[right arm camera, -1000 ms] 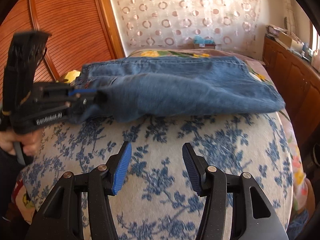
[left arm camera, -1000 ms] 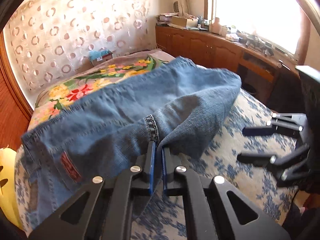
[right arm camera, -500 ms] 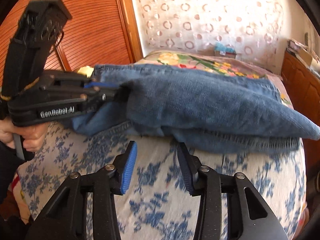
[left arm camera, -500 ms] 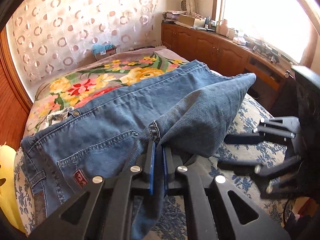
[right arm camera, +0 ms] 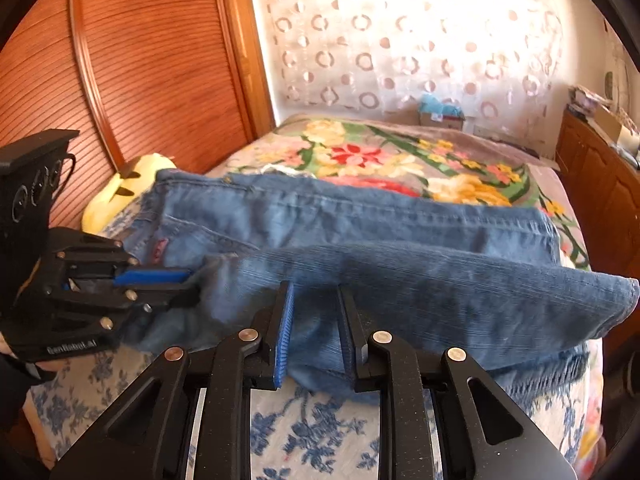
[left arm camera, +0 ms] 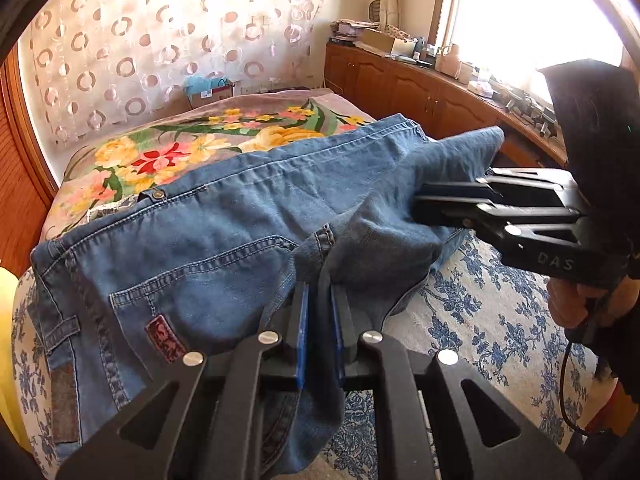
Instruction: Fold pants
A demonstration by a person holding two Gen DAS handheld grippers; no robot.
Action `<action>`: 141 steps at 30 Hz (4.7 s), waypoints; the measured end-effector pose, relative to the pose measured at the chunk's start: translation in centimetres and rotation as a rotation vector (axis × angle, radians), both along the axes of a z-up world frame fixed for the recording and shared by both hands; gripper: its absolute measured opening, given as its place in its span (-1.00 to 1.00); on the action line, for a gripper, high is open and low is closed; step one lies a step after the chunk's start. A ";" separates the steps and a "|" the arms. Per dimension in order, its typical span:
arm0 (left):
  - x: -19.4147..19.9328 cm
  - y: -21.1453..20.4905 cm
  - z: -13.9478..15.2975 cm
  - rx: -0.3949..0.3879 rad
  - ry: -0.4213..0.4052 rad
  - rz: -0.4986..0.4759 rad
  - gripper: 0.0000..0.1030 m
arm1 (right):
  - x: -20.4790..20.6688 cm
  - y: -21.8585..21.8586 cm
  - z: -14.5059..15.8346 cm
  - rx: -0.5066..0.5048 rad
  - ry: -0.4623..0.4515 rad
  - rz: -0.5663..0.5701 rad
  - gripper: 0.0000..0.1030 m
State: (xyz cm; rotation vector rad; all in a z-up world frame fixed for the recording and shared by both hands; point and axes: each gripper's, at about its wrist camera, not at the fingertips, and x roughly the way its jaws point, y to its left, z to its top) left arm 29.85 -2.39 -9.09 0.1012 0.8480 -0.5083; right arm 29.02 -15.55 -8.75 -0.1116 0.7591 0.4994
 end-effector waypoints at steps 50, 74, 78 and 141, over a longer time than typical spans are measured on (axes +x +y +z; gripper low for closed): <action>-8.2 16.9 -3.8 0.012 -0.005 0.354 -0.04 | -7.1 2.2 -0.3 -0.012 -0.011 0.089 -0.89; -12.2 17.5 1.5 0.037 -0.183 0.356 -0.95 | -11.6 2.7 1.4 -0.009 -0.060 0.085 -0.91; -13.9 18.2 1.7 0.047 -0.195 0.373 -0.95 | -13.9 3.0 1.5 0.020 -0.053 0.101 -0.91; -19.0 18.5 1.8 0.034 -0.180 0.358 0.25 | -19.3 1.0 1.5 -0.025 -0.121 0.003 -0.15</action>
